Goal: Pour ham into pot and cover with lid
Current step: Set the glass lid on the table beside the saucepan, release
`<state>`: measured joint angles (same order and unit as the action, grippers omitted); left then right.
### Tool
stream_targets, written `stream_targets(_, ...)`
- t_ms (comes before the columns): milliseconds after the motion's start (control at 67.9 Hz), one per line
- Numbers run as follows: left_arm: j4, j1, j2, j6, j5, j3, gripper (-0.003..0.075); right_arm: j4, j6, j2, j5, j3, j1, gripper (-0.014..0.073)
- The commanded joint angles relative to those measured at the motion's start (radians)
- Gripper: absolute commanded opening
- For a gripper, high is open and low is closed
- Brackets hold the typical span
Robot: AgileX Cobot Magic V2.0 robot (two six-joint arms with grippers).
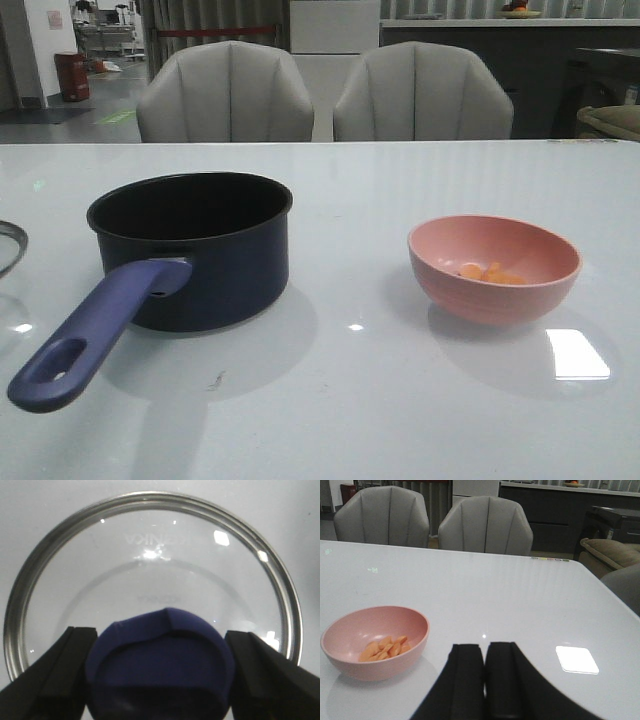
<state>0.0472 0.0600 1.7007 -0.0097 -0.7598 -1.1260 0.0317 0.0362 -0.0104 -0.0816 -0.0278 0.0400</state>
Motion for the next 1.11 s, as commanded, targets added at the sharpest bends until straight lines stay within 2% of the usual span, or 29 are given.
stream_targets(0, 0.014, -0.002, -0.039, 0.001, 0.112, 0.018, 0.0405, -0.010, 0.000, -0.020, 0.082, 0.006, -0.007, 0.0163)
stream_targets(560, 0.017, -0.002, 0.015, 0.001, 0.128, 0.027, 0.0414, -0.010, 0.000, -0.020, 0.082, 0.006, -0.007, 0.0163)
stream_targets(619, 0.017, -0.004, 0.015, 0.001, 0.126, 0.027, 0.0430, -0.010, 0.000, -0.020, 0.082, 0.006, -0.007, 0.0163)
stream_targets(840, 0.017, -0.004, 0.015, 0.001, 0.125, 0.027, 0.0594, -0.010, 0.000, -0.020, 0.082, 0.006, -0.007, 0.0163)
stream_targets(1090, 0.014, -0.004, 0.015, 0.001, 0.123, 0.012, 0.0610, -0.010, 0.000, -0.020, 0.082, 0.006, -0.007, 0.0163)
